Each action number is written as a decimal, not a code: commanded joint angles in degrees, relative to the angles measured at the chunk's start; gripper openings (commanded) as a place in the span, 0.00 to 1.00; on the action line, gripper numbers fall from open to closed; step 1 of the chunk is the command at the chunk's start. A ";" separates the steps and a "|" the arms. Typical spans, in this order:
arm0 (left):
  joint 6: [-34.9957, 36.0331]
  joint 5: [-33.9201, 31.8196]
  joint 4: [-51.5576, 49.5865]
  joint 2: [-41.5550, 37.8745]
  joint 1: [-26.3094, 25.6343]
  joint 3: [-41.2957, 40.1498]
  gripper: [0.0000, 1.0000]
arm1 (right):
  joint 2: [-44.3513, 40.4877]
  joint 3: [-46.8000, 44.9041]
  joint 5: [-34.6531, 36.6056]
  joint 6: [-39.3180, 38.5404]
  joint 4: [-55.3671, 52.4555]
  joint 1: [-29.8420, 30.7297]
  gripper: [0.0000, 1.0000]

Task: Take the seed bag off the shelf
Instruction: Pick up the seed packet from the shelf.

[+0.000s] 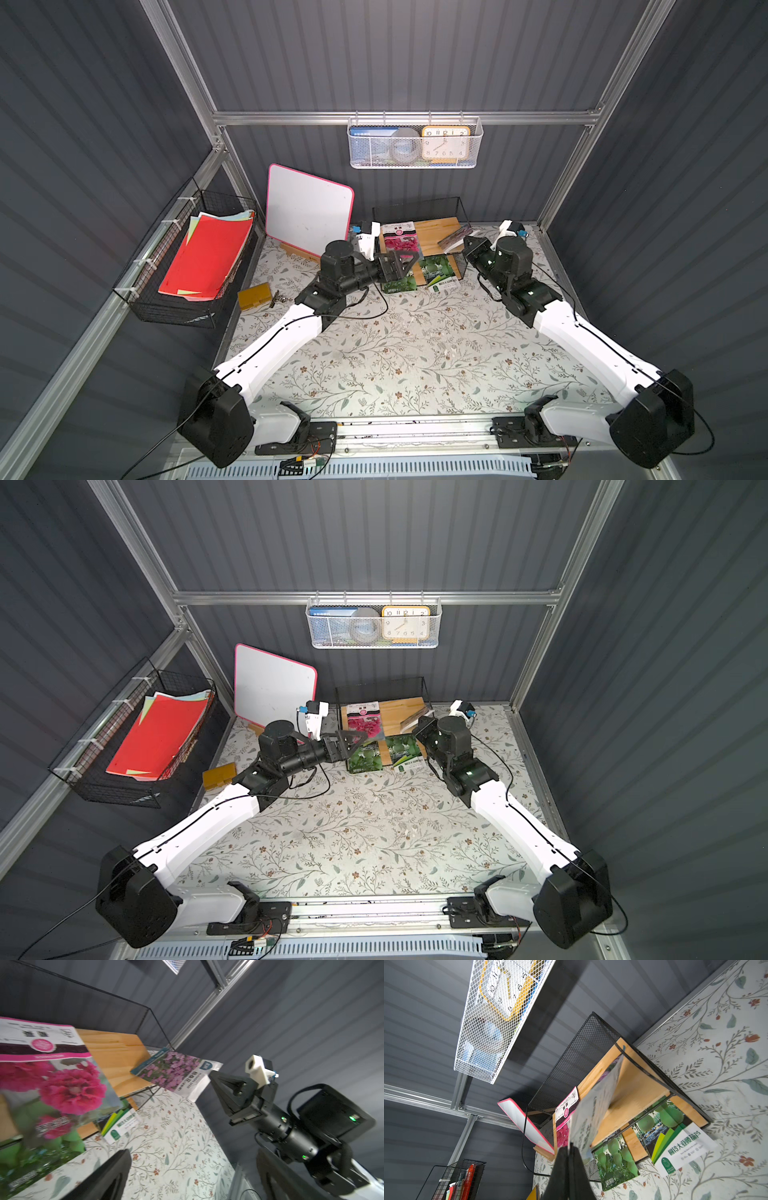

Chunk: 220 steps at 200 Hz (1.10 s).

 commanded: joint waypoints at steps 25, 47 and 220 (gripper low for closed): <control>-21.61 16.16 28.84 8.25 0.06 -9.14 1.00 | 1.18 0.50 -0.35 -0.96 1.31 0.00 0.00; -33.46 17.80 46.26 14.20 -0.09 -12.65 1.00 | 1.38 -0.13 -0.38 -0.62 2.10 -0.01 0.00; -63.25 8.90 70.52 33.77 -4.80 -5.68 1.00 | -0.84 -5.43 -3.13 2.84 7.06 -0.08 0.00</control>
